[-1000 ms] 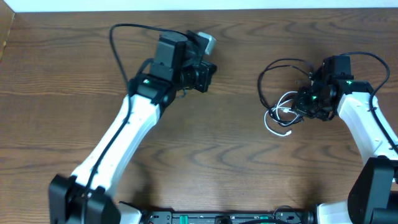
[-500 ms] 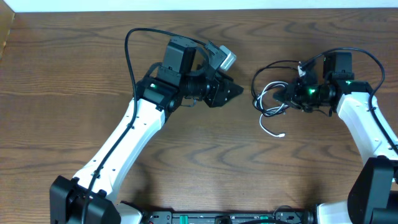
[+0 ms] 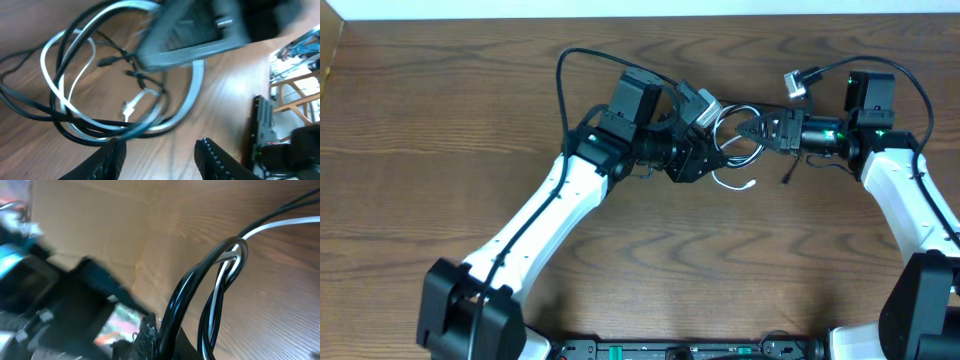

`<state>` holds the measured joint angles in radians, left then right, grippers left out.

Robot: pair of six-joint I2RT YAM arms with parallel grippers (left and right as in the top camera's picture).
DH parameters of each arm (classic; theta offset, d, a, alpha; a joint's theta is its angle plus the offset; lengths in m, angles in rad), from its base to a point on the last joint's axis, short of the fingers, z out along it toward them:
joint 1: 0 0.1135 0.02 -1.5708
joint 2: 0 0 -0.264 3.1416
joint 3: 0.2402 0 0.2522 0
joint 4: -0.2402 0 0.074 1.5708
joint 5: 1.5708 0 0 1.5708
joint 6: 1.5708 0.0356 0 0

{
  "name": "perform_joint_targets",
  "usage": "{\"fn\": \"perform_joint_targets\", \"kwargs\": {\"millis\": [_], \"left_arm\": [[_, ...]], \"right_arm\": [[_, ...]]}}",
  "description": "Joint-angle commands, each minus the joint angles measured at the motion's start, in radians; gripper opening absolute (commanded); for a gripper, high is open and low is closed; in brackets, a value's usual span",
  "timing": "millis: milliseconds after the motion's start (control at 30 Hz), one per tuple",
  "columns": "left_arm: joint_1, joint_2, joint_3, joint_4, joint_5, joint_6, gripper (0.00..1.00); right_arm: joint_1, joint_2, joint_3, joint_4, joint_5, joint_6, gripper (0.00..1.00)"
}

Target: Untangle cables

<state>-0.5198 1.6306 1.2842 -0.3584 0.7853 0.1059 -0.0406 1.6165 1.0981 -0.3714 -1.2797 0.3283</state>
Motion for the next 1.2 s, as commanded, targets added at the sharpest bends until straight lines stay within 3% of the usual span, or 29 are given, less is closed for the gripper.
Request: {"fn": "perform_joint_targets", "kwargs": {"millis": [0,233,367,533,700,1000,1167], "left_arm": [[-0.001,0.057,-0.005,0.016,-0.042,0.013,0.53],[0.000,0.083,-0.005,0.114,-0.051,-0.006,0.54],[-0.001,0.084,-0.005,0.177,-0.239,-0.121,0.56],[-0.031,0.101,-0.005,0.232,-0.395,-0.127,0.68],[-0.060,0.134,-0.005,0.277,-0.402,-0.127,0.70],[-0.060,0.147,-0.005,0.180,-0.367,-0.127,0.70],[-0.060,0.148,-0.005,0.269,-0.377,-0.127,0.71]], "right_arm": [[0.001,-0.008,0.005,0.005,-0.192,-0.171,0.01],[0.003,-0.008,0.005,-0.068,-0.124,-0.262,0.01],[0.016,-0.008,0.005,-0.180,-0.072,-0.336,0.01],[0.017,-0.008,0.005,-0.208,-0.066,-0.345,0.01],[0.016,-0.008,0.005,-0.208,-0.092,-0.345,0.01],[0.004,-0.008,0.005,-0.162,-0.074,-0.322,0.01],[0.054,-0.008,0.005,-0.173,-0.112,-0.322,0.01]]}}
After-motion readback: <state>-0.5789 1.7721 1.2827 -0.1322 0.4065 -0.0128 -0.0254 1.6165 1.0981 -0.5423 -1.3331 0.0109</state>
